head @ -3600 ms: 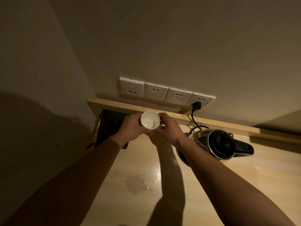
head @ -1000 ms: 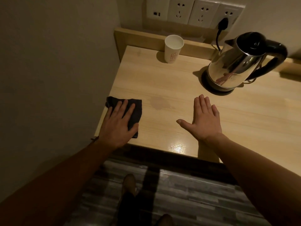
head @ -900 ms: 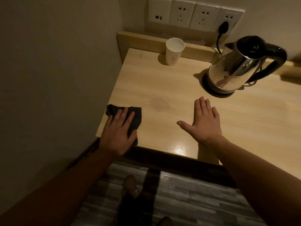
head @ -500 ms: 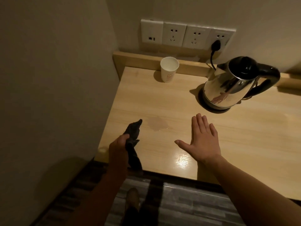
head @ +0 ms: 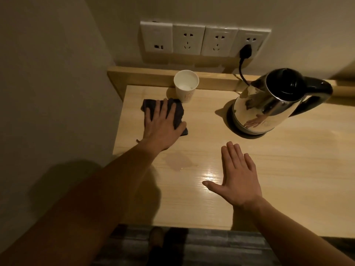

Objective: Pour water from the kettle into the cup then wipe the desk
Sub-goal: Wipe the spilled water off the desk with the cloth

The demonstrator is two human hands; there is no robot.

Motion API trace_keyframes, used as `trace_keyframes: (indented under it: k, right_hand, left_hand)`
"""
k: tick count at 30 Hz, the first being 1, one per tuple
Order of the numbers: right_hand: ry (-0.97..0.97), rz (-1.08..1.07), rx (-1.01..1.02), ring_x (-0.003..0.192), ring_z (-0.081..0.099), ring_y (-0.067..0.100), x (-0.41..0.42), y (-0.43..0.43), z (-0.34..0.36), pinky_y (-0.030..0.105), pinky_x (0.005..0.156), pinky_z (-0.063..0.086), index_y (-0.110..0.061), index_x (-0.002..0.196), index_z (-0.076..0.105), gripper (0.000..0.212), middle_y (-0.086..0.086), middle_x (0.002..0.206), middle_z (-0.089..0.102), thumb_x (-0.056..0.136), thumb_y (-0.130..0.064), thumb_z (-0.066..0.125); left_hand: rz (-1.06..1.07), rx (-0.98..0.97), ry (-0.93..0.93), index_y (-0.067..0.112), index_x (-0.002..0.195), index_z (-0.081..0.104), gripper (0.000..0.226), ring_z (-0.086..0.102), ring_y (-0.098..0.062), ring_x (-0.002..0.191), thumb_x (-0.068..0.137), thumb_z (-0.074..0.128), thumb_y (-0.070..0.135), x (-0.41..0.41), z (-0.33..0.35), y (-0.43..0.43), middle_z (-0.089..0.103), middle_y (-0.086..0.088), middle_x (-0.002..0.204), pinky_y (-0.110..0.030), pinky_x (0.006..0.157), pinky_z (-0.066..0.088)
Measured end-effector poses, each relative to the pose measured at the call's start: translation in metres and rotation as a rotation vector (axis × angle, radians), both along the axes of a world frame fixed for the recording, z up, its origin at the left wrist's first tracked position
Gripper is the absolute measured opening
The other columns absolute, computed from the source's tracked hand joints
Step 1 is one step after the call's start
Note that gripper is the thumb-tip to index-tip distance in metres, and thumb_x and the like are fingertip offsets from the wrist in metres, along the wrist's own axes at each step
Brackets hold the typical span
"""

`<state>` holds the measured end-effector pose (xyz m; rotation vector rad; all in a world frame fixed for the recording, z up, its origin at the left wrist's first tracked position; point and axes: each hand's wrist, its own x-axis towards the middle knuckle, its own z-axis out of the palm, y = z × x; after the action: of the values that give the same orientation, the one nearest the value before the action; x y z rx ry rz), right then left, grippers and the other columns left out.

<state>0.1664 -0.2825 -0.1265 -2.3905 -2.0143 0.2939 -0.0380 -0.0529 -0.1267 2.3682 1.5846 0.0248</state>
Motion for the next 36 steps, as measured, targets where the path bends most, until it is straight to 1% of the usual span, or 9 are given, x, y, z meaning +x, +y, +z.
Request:
trace_keyframes:
  k: [1,3,5,10,16,25,30,33,36]
  right_hand:
    - [-0.001,-0.002,0.000,0.161,-0.015,0.019,0.000,0.000,0.000,0.052,0.129,0.007,-0.018,0.167,0.003,0.122,0.004,0.176,-0.005,0.080,-0.100,0.030]
    - [-0.001,-0.003,0.002,0.161,-0.015,0.018,-0.001,0.000,0.000,0.051,0.129,0.006,-0.018,0.167,0.003,0.122,0.004,0.176,-0.006,0.080,-0.099,0.030]
    - [-0.008,-0.005,-0.002,0.161,-0.015,0.018,-0.001,0.000,0.000,0.051,0.129,0.006,-0.018,0.167,0.002,0.122,0.003,0.176,-0.006,0.080,-0.100,0.029]
    - [-0.022,-0.008,0.004,0.161,-0.013,0.019,-0.002,0.000,0.000,0.052,0.130,0.008,-0.018,0.167,0.003,0.122,0.003,0.176,-0.005,0.080,-0.100,0.027]
    - [-0.021,0.004,0.039,0.162,-0.010,0.020,-0.002,-0.002,-0.001,0.050,0.129,0.005,-0.017,0.167,0.005,0.120,0.004,0.176,-0.002,0.081,-0.099,0.026]
    - [-0.006,0.013,0.061,0.162,-0.007,0.022,-0.003,-0.004,-0.002,0.050,0.130,0.006,-0.017,0.167,0.004,0.121,0.004,0.176,-0.001,0.080,-0.100,0.022]
    - [-0.004,0.009,0.081,0.162,-0.005,0.022,-0.002,-0.005,-0.006,0.050,0.129,0.007,-0.018,0.167,0.005,0.121,0.004,0.176,-0.001,0.079,-0.101,0.021]
    - [0.004,0.010,0.050,0.162,-0.008,0.022,0.001,-0.003,-0.008,0.050,0.129,0.004,-0.019,0.167,0.003,0.122,0.003,0.176,-0.004,0.078,-0.102,0.020]
    - [0.097,-0.011,-0.021,0.161,-0.013,0.021,0.003,0.001,0.000,0.051,0.128,-0.001,-0.021,0.167,0.002,0.117,0.002,0.176,-0.009,0.080,-0.099,0.019]
  left_hand:
    - [-0.005,0.029,0.039,0.031,0.165,0.016,0.084,0.002,-0.028,0.162,0.096,0.012,0.077,0.001,-0.008,-0.003,0.014,-0.004,0.176,-0.061,0.123,-0.011]
    - [0.003,0.054,0.044,0.036,0.165,0.010,0.089,-0.005,-0.026,0.162,0.091,0.003,0.085,0.001,-0.016,-0.005,0.008,-0.001,0.177,-0.065,0.120,-0.016]
    - [-0.002,0.066,0.039,0.040,0.165,0.010,0.090,-0.005,-0.025,0.162,0.089,0.000,0.088,0.000,-0.016,-0.006,0.007,0.000,0.177,-0.066,0.122,-0.014]
    - [-0.069,0.067,0.004,0.045,0.163,0.011,0.078,-0.003,-0.021,0.162,0.095,0.008,0.081,-0.008,-0.014,-0.032,0.008,0.004,0.177,-0.059,0.127,-0.008]
    - [-0.082,0.055,-0.005,0.045,0.164,0.011,0.075,-0.004,-0.018,0.162,0.097,0.012,0.078,-0.016,-0.012,-0.090,0.006,0.005,0.177,-0.055,0.127,-0.010]
    - [-0.099,0.087,-0.023,0.042,0.165,0.009,0.074,-0.004,-0.017,0.162,0.099,0.017,0.075,-0.040,-0.014,-0.172,0.006,0.004,0.177,-0.050,0.130,-0.005]
    - [-0.088,0.094,-0.024,0.039,0.165,0.009,0.075,-0.003,-0.018,0.162,0.099,0.021,0.073,-0.045,-0.017,-0.209,0.006,0.002,0.177,-0.052,0.129,-0.004]
    - [-0.068,0.069,0.002,0.038,0.166,0.006,0.078,-0.006,-0.020,0.162,0.098,0.019,0.074,-0.042,-0.013,-0.218,0.003,-0.001,0.177,-0.054,0.129,-0.006]
    - [-0.087,-0.043,0.012,0.038,0.165,-0.004,0.084,-0.021,-0.018,0.159,0.094,0.009,0.081,-0.043,-0.006,-0.221,-0.012,0.001,0.176,-0.054,0.126,-0.015]
